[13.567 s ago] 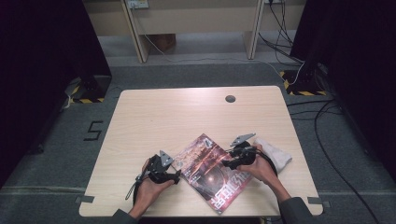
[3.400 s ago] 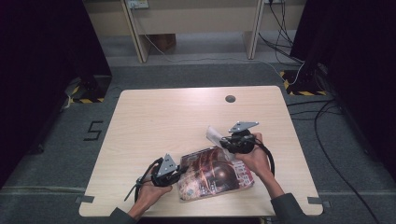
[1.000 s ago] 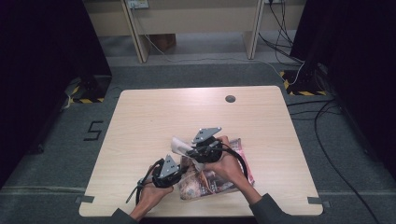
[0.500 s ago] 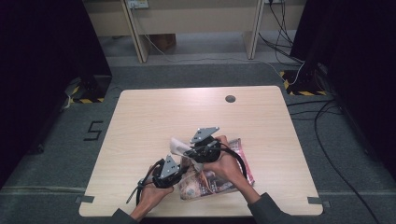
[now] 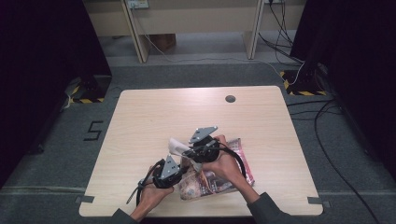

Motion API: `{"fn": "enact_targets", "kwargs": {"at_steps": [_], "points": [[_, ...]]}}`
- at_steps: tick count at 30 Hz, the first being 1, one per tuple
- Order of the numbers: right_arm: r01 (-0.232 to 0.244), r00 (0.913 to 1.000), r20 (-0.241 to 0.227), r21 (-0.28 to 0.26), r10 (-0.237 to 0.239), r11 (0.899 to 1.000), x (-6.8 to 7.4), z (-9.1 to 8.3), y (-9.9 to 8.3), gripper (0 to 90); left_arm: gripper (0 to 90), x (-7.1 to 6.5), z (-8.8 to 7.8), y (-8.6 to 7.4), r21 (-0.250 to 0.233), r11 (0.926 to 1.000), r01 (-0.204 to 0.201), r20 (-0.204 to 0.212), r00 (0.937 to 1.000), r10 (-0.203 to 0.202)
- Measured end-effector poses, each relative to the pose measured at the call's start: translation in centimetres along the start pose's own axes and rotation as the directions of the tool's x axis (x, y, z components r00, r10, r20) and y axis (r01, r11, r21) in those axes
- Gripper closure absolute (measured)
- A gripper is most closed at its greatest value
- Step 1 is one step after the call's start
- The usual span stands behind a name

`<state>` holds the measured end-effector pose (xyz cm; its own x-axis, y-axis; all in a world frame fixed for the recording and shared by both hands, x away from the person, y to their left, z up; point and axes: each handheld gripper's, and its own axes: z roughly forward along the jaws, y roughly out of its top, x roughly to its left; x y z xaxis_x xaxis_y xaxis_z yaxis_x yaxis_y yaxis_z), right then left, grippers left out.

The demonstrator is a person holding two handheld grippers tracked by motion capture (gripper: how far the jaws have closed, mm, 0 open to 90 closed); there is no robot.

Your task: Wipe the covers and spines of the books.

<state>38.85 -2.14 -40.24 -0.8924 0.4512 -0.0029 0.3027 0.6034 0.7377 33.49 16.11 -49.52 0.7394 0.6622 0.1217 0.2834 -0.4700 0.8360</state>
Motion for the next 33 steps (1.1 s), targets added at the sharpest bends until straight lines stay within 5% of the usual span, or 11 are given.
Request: {"fn": "enact_targets", "kwargs": {"at_steps": [33], "points": [[-0.161,0.9818,0.111,0.065,0.154,0.985,-6.5,-1.4,-4.8,80.6,81.7,-0.2,-0.2,0.2,-0.002,0.9996,-0.028,-0.001,0.9996,0.028]]}}
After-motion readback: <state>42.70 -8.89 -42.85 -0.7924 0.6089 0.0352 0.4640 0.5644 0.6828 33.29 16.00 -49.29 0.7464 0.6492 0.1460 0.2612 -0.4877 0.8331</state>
